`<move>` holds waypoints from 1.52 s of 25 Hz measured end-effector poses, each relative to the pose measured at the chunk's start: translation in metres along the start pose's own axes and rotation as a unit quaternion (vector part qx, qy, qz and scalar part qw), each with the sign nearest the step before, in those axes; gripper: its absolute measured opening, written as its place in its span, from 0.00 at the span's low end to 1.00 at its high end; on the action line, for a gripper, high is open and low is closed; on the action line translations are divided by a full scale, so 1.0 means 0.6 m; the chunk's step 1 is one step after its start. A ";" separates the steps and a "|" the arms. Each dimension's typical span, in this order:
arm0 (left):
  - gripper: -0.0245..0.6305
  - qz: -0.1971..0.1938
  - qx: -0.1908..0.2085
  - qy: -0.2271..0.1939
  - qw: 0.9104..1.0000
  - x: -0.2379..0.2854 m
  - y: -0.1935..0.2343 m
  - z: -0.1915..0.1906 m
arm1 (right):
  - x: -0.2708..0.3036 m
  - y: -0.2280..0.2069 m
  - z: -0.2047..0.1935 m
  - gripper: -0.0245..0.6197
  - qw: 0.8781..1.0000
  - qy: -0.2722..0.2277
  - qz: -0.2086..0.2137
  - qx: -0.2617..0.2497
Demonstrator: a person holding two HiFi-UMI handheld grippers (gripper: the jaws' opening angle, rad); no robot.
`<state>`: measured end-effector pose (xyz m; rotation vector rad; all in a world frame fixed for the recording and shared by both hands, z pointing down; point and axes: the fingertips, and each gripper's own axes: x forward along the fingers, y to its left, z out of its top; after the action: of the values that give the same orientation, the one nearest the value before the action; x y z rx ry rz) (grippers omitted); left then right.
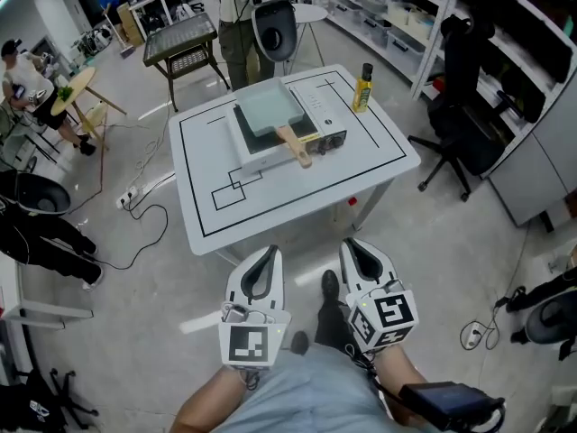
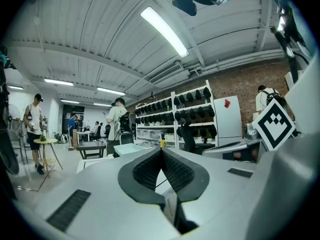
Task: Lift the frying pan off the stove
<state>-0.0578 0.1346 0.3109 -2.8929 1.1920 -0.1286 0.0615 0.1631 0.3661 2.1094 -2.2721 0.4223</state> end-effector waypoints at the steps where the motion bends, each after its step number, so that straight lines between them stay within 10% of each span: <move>1: 0.07 0.005 -0.001 0.003 1.000 0.016 0.005 -0.004 | 0.016 -0.010 0.001 0.12 1.000 0.001 0.004 0.002; 16: 0.07 0.135 0.009 0.039 0.990 0.343 0.113 0.013 | 0.344 -0.201 0.100 0.12 0.991 0.025 0.132 0.023; 26: 0.07 0.237 0.022 0.008 0.971 0.355 0.183 0.080 | 0.460 -0.174 0.182 0.12 0.975 0.011 0.222 -0.004; 38: 0.07 0.254 -0.005 0.001 0.967 0.388 0.261 0.055 | 0.540 -0.150 0.158 0.12 0.969 0.044 0.243 0.002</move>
<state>-0.0007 -0.1409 0.2882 -2.4877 1.8808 -0.1170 0.1363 -0.1778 0.3538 1.4753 -2.7158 0.5128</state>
